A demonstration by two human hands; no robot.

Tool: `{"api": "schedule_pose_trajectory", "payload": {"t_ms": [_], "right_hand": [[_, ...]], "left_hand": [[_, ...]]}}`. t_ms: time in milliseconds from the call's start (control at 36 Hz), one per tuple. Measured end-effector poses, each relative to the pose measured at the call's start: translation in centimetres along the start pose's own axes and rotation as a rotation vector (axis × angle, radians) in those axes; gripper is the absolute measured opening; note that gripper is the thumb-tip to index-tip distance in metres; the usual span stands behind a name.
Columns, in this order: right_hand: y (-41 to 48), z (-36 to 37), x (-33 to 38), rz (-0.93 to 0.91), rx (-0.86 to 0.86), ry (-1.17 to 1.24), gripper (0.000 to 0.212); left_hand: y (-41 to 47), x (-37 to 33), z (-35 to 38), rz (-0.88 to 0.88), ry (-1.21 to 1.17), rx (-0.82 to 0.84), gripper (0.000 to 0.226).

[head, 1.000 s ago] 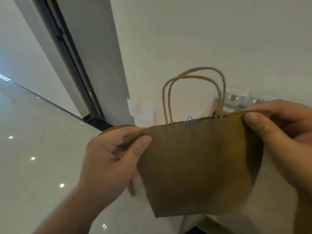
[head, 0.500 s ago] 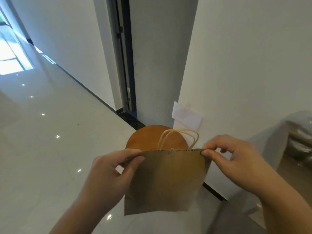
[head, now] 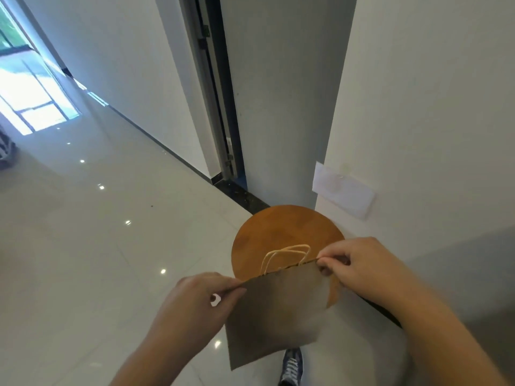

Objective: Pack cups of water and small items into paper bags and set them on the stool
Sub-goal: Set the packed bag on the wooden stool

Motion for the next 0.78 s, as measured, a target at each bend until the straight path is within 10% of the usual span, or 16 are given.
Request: {"api": "schedule_pose_trajectory", "payload": {"t_ms": [778], "right_hand": [[36.0,4.3,-15.6,0.079,0.121,-0.200,0.020]], "left_hand": [[34.0,4.6,12.0,-0.114,0.236,0.276,0.015]]}}
Point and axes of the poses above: each hand's wrist, its own y-axis towards the middle knuckle, its own z-axis out of the palm, x = y × z, the point moved 6 cm from there along y, towards the middle knuckle, and after that the axes turned 3 degrees about -z, right-handed, at the moved point
